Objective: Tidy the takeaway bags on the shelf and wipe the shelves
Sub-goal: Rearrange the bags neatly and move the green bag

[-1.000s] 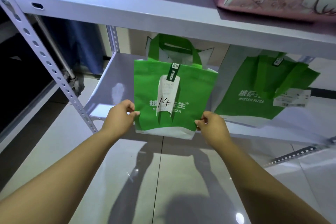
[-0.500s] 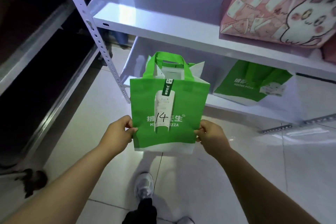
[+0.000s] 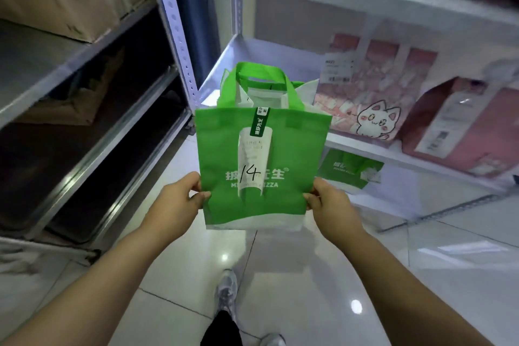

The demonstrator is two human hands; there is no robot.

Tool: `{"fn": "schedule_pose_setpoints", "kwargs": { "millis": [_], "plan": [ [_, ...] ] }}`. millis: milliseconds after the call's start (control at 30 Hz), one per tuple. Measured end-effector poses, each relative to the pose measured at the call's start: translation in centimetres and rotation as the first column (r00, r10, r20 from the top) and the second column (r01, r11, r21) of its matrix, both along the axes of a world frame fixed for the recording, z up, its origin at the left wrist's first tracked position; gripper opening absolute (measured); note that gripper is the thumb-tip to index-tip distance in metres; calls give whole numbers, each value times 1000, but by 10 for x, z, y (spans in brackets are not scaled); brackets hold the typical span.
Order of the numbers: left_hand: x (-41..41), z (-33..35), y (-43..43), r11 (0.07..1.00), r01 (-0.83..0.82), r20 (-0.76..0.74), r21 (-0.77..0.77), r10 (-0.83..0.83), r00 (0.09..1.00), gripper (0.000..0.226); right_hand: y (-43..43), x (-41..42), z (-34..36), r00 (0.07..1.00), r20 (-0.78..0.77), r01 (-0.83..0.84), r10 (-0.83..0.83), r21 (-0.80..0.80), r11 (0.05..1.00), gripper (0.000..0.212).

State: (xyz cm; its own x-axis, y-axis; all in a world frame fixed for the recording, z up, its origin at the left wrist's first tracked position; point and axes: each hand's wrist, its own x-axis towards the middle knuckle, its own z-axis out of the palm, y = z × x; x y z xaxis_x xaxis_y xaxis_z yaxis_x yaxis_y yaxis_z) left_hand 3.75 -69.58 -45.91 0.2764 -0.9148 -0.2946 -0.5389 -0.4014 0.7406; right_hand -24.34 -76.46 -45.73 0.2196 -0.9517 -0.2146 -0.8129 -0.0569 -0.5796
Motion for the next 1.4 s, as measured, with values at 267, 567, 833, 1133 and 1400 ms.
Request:
{"fn": "schedule_pose_setpoints", "kwargs": {
  "millis": [267, 567, 833, 1133, 1400],
  "plan": [
    [-16, 133, 7, 946, 37, 96, -322, -6, 995, 12, -3, -15, 128, 998, 35, -44, 58, -310, 950, 14],
    [-12, 241, -14, 833, 28, 183, -553, 89, 979, 11, -31, -5, 234, 977, 176, -15, 124, -520, 854, 12],
    [8, 296, -81, 752, 37, 224, -659, 149, 963, 18, -90, 18, 291, 973, 205, 46, 109, -630, 776, 16],
    [42, 320, -186, 716, 108, 276, -690, 122, 953, 23, -175, 52, 314, 984, 170, 85, 47, -692, 717, 21],
    [56, 295, -265, 759, 173, 275, -628, 8, 961, 32, -233, 65, 294, 990, 125, 134, -70, -640, 757, 30]
  ]
}}
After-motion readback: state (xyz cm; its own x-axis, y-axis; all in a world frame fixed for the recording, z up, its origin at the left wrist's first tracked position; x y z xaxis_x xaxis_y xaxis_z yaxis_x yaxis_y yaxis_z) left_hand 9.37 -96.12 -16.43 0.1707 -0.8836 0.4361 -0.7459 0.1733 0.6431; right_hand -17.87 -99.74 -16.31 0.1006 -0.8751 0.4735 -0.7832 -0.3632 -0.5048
